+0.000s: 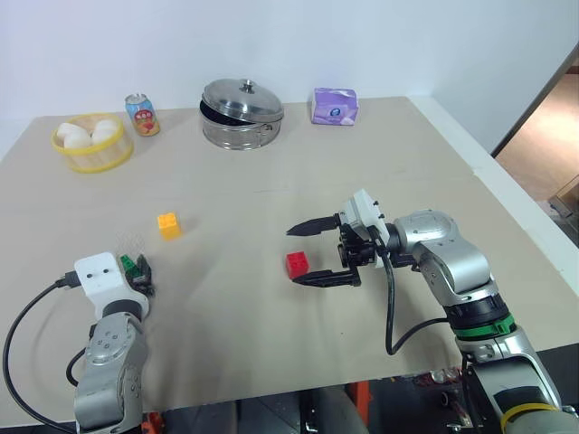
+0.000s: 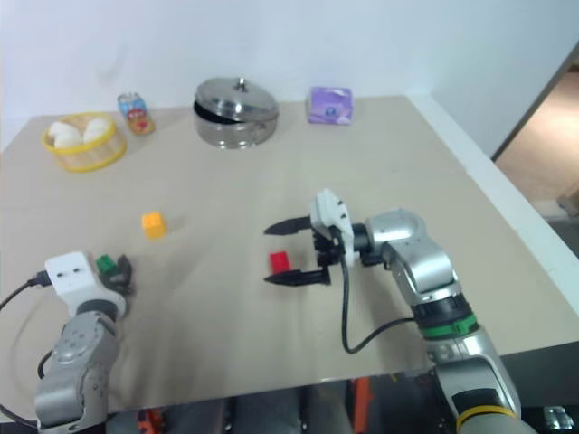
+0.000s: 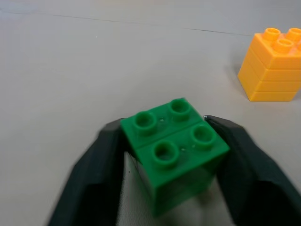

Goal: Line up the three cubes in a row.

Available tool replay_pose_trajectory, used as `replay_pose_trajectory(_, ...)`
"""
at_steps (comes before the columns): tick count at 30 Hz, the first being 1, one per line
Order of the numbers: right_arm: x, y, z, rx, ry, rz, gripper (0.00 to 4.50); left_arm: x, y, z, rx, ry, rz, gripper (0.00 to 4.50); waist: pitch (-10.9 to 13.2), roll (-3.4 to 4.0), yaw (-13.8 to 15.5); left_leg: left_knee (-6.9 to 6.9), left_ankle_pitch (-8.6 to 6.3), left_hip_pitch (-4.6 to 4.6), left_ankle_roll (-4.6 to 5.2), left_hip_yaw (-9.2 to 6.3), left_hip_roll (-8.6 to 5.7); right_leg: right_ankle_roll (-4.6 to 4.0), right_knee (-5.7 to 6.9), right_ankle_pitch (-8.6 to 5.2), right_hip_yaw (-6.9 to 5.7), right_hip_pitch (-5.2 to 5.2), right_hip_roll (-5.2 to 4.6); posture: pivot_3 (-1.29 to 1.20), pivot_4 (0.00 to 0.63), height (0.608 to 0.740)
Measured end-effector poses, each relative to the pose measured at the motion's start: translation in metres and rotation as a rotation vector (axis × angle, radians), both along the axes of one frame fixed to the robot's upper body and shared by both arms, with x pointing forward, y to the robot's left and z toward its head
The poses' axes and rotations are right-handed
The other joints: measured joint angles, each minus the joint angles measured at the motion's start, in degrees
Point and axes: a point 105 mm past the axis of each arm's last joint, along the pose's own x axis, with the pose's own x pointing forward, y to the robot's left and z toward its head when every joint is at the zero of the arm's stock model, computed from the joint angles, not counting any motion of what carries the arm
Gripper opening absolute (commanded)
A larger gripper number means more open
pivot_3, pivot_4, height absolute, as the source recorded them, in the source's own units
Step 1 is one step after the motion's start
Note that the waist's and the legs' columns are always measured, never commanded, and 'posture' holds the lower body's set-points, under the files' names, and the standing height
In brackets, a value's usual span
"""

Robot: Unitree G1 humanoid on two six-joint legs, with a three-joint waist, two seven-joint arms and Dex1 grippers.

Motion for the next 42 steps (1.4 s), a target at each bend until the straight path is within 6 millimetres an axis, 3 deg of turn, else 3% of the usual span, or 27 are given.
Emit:
replay_pose_trajectory(9, 0.000, -0.001, 0.000, -0.003, 0.000, -0.001, 4.50, -0.006, 0.006, 0.000, 0.025, 0.008, -0.052, 1.81, 0.00, 0.00, -0.05, -0.01, -0.01, 0.01, -0.02, 0.02, 0.00, -0.01, 0.00, 0.00, 0.04, -0.03, 0.01, 0.00, 0.150, 0.740)
replay_pose_trajectory(15, 0.000, -0.001, 0.001, -0.001, 0.003, -0.004, 4.50, 0.003, 0.000, 0.009, 0.118, 0.013, -0.347, 1.81, 0.00, 0.00, -0.02, -0.01, -0.01, -0.01, -0.03, 0.01, 0.00, -0.02, 0.00, 0.01, 0.01, -0.09, 0.00, 0.00, 0.150, 0.740)
replay_pose_trajectory(19, -0.005, -0.001, 0.008, 0.001, -0.022, 0.005, 4.50, 0.006, -0.023, 0.021, 0.190, 0.006, -0.653, 1.81, 0.00, 0.01, -0.02, -0.03, -0.03, -0.23, -0.06, 0.06, 0.00, -0.03, 0.01, 0.02, 0.07, -0.38, 0.00, 0.00, 0.150, 0.740)
replay_pose_trajectory(27, -0.012, -0.011, 0.012, 0.007, -0.039, -0.051, 4.50, -0.003, -0.082, 0.021, 0.295, 0.075, -1.226, 1.81, 0.01, 0.02, 0.03, -0.16, -0.03, -0.35, -0.05, 0.17, 0.01, -0.04, 0.01, 0.00, 0.21, -0.60, 0.04, 0.00, 0.150, 0.740)
replay_pose_trajectory(34, -0.016, -0.018, 0.015, 0.018, -0.057, -0.108, 4.50, 0.010, -0.122, 0.030, 0.332, 0.056, -1.458, 1.81, 0.01, 0.01, 0.02, -0.13, -0.02, -0.33, -0.04, 0.18, 0.00, 0.02, 0.01, 0.05, 0.29, -0.57, 0.08, 0.00, 0.150, 0.740)
replay_pose_trajectory(42, -0.017, -0.021, 0.017, 0.032, -0.065, -0.147, 4.50, 0.020, -0.148, 0.028, 0.376, 0.065, -1.629, 1.81, 0.01, 0.01, -0.05, -0.14, -0.02, -0.31, -0.04, 0.24, 0.00, 0.06, 0.02, 0.07, 0.46, -0.59, 0.14, 0.00, 0.150, 0.740)
